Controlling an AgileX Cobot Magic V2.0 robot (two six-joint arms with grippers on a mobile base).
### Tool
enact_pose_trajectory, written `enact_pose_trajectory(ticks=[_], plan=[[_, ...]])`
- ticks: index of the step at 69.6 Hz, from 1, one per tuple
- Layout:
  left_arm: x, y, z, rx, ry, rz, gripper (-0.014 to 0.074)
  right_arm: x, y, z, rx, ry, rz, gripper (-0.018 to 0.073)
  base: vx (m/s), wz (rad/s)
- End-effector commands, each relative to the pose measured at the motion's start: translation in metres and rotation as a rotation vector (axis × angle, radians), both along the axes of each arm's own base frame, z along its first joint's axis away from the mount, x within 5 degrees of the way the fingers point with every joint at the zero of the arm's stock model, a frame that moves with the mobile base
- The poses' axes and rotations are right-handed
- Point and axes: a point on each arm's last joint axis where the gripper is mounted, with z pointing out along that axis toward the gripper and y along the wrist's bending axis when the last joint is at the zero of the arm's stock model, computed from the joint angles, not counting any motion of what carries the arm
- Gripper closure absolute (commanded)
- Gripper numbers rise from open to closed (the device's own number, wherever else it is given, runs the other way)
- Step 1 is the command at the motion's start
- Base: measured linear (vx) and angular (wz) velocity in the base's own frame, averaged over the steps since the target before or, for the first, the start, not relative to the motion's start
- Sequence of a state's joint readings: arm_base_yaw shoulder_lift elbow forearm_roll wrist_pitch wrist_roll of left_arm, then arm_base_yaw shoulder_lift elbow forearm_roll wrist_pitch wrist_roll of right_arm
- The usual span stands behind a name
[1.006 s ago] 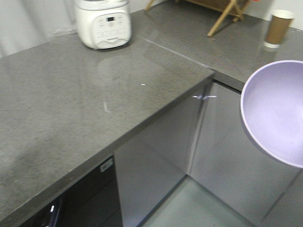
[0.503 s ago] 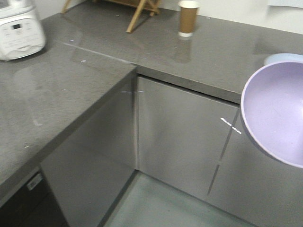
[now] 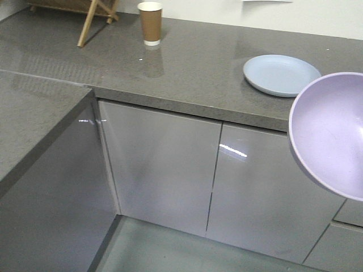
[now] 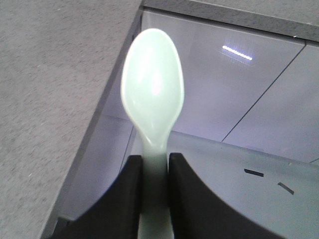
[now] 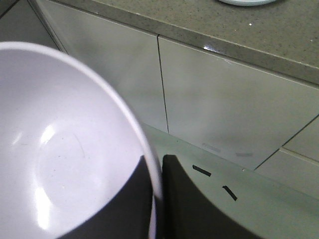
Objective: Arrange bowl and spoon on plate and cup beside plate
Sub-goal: 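Drive the base to the counter with the light blue plate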
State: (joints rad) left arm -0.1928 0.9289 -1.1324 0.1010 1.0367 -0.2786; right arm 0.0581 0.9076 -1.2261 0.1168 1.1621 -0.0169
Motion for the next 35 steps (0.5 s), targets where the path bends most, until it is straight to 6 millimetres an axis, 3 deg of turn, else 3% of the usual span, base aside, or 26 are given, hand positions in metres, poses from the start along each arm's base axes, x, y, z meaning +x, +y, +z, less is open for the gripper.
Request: enact_pose_trajectory(ticks=[1,35], plan=[[-0.0009,-0.0009,0.0125,-0.024,-0.086,-0.003,0.0604,0.0008,-0.0006,0.0122,0.010,-0.090,-0.007,0.0565,0.08,-0.27],[-0.0009,-0.0009,0.0125,-0.024,-0.086,-0.003,0.0604,0.0008,-0.0006,0.0122,0.010,-0.090,-0.007,0.0565,0.09,-0.29]])
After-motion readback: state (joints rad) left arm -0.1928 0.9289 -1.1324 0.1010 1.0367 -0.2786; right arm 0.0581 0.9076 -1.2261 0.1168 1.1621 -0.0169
